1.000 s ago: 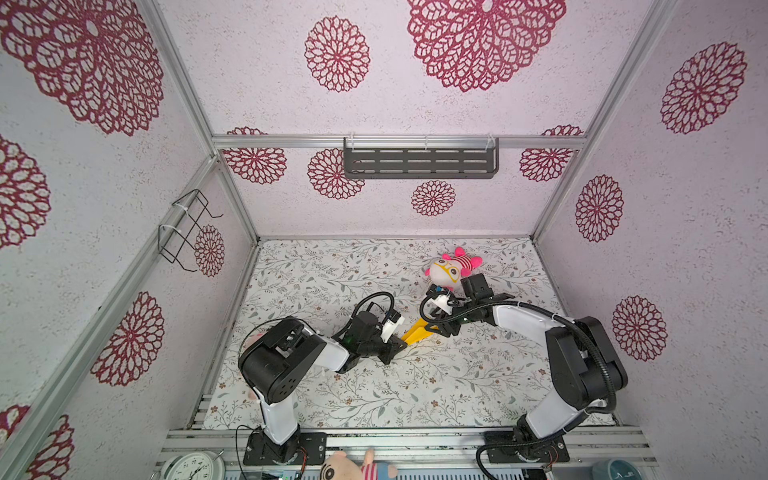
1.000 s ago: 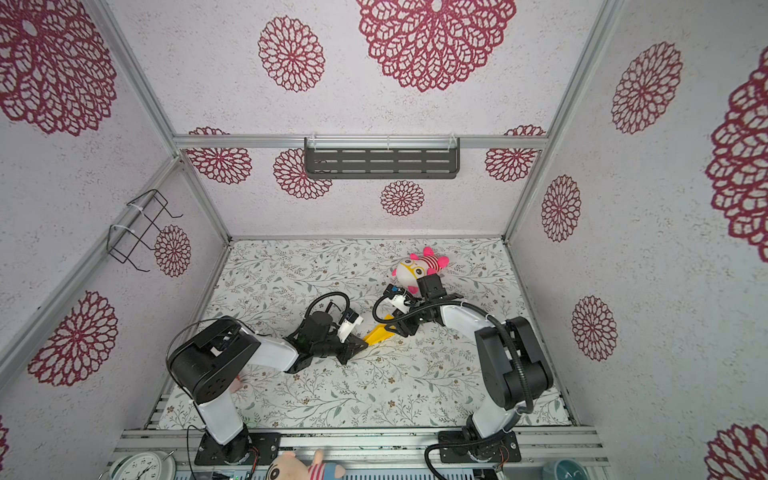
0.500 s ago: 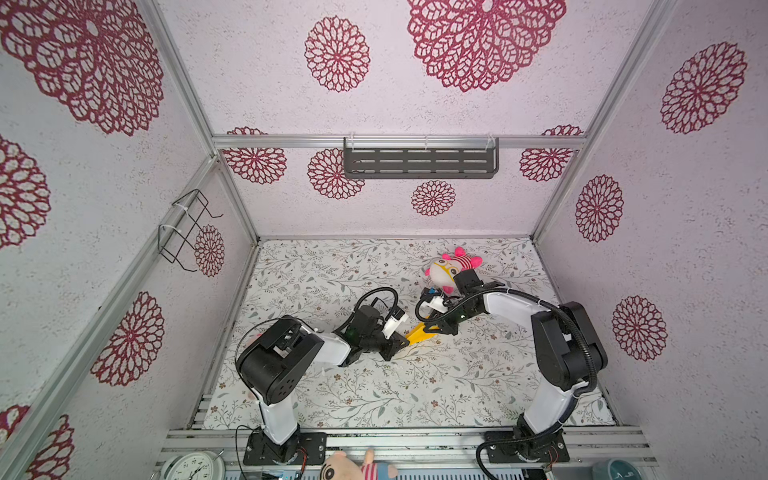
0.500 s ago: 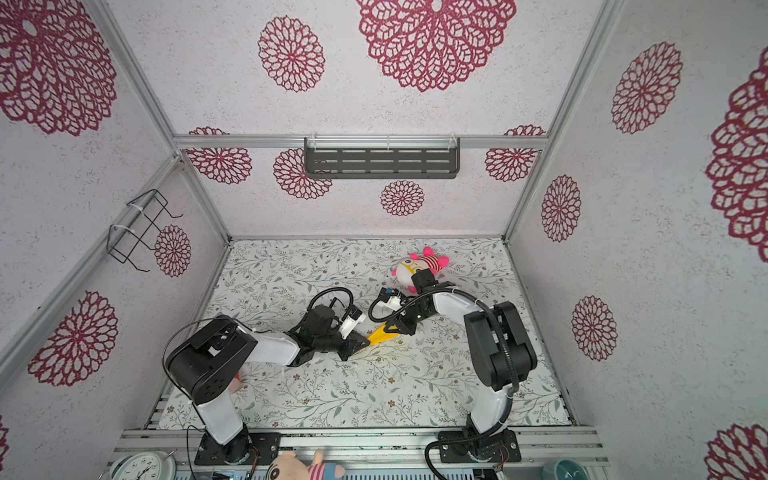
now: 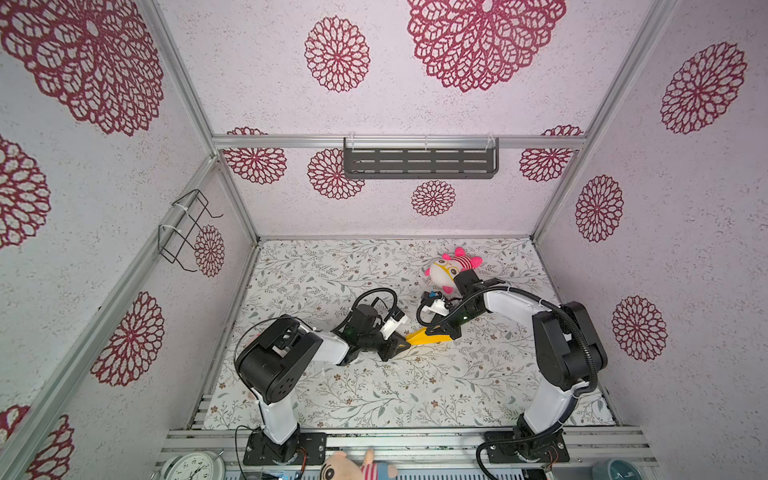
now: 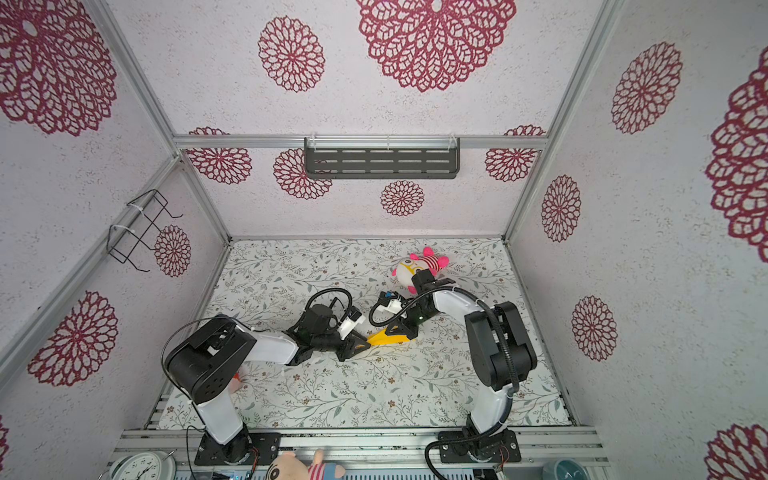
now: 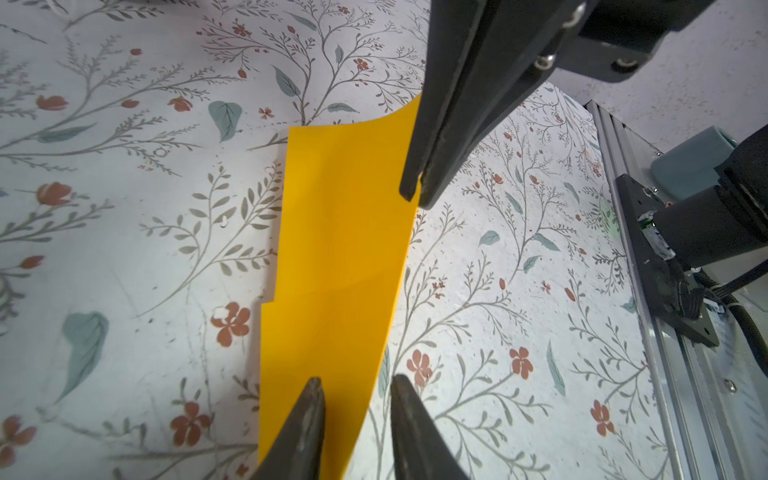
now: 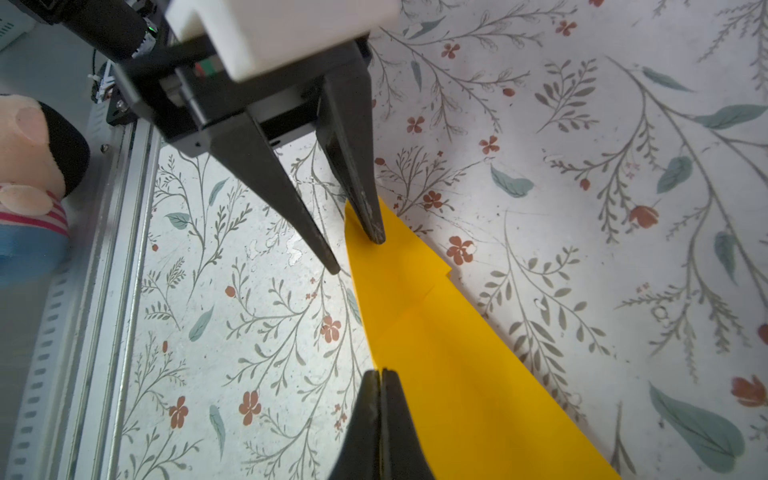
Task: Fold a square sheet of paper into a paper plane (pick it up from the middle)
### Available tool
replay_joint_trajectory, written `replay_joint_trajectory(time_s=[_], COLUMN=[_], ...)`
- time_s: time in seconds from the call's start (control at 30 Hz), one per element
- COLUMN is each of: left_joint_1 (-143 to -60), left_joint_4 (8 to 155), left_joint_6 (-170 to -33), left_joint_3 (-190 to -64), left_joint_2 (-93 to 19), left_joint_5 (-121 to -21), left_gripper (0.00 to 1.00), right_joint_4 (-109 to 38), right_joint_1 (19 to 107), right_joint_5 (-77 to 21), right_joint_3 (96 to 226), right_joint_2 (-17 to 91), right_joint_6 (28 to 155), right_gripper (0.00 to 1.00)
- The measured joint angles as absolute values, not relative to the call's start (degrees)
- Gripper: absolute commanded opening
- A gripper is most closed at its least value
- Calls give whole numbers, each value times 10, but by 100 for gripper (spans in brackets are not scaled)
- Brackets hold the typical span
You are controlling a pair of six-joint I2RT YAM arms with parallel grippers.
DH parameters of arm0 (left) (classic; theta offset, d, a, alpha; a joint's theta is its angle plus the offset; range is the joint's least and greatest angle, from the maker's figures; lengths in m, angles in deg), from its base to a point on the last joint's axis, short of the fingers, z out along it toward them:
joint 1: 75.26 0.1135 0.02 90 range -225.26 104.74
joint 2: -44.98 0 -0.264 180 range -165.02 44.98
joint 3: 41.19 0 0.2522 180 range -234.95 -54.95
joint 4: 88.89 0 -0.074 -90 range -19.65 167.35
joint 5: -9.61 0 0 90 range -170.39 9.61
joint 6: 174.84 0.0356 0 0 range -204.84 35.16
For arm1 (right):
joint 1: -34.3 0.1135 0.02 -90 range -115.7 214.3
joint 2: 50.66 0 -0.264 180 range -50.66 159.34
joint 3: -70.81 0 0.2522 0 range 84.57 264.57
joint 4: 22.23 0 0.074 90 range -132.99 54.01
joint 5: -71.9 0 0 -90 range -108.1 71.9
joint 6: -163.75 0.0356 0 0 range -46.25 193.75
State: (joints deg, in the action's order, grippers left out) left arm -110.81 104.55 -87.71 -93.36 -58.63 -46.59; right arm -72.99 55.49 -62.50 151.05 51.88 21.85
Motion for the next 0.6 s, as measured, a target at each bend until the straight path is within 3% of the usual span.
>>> replay_joint_trajectory(time_s=[0.4, 0.6], left_joint_1=[-1104, -1104], left_joint_4=[1030, 1021], left_joint_6=[-844, -830], left_joint_3=[-934, -935], left_joint_2=[-599, -605], left_joint_5=[-480, -505], left_gripper=[37, 29], right_joint_4=[-734, -734], right_joint_1=[552, 547], right_joint_5=[-625, -625], right_joint_3=[1510, 1510], right_joint_2=[519, 519], right_joint_6=[213, 213], right_gripper=[4, 4])
